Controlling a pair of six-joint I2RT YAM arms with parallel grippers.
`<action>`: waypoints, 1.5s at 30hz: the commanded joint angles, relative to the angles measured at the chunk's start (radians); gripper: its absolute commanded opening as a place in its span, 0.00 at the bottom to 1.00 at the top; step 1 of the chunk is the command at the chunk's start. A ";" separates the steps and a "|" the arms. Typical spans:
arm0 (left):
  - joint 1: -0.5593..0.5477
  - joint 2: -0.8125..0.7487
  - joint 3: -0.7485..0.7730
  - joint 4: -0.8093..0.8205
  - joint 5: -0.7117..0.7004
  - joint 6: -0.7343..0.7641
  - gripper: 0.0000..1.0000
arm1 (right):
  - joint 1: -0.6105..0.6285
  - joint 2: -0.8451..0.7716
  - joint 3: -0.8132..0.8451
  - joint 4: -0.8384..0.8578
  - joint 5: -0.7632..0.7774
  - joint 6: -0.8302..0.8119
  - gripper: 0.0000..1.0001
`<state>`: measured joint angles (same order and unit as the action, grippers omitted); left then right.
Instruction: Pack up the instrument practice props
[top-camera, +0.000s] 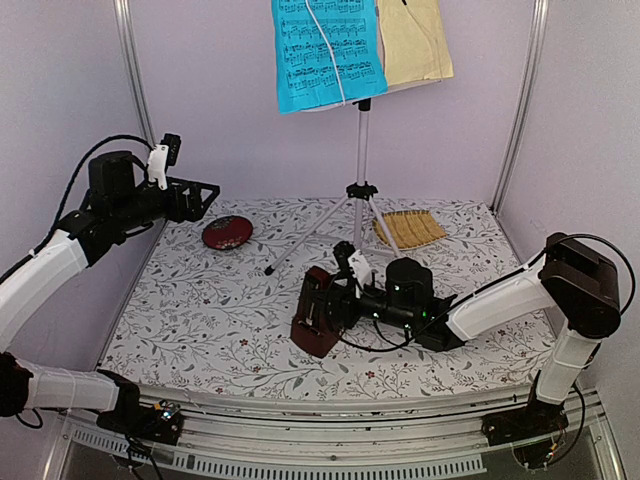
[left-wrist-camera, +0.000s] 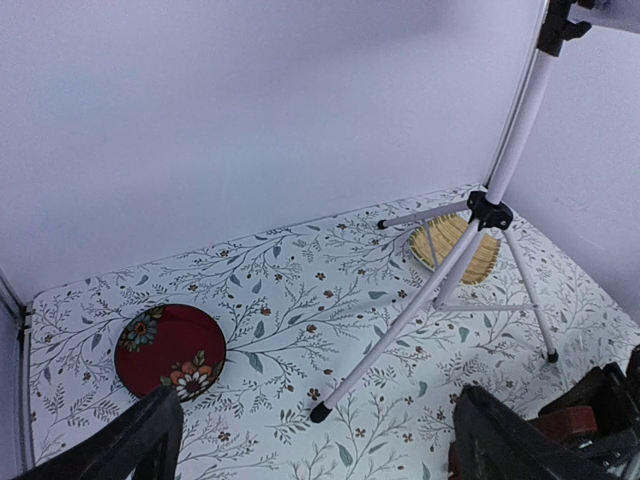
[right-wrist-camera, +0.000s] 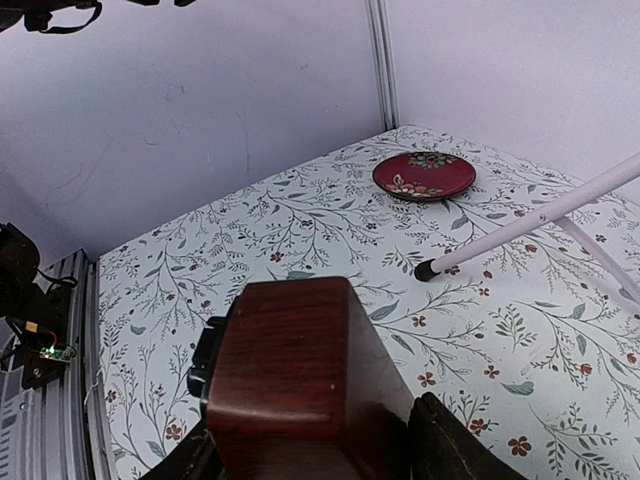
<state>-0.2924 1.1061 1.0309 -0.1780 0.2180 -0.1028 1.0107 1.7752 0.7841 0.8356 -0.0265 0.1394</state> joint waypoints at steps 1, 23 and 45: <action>0.003 -0.006 -0.014 0.012 0.004 0.012 0.97 | -0.012 -0.023 0.006 -0.031 -0.007 0.026 0.56; 0.004 -0.011 -0.015 0.011 0.002 0.015 0.97 | -0.018 -0.032 0.058 -0.106 -0.021 0.033 0.91; -0.324 -0.143 -0.378 0.404 0.005 -0.120 0.95 | -0.465 -0.793 -0.134 -0.694 -0.127 0.137 0.99</action>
<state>-0.5114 0.8207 0.7464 0.0937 0.0700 -0.2173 0.6827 0.9943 0.6514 0.3653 -0.0681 0.1390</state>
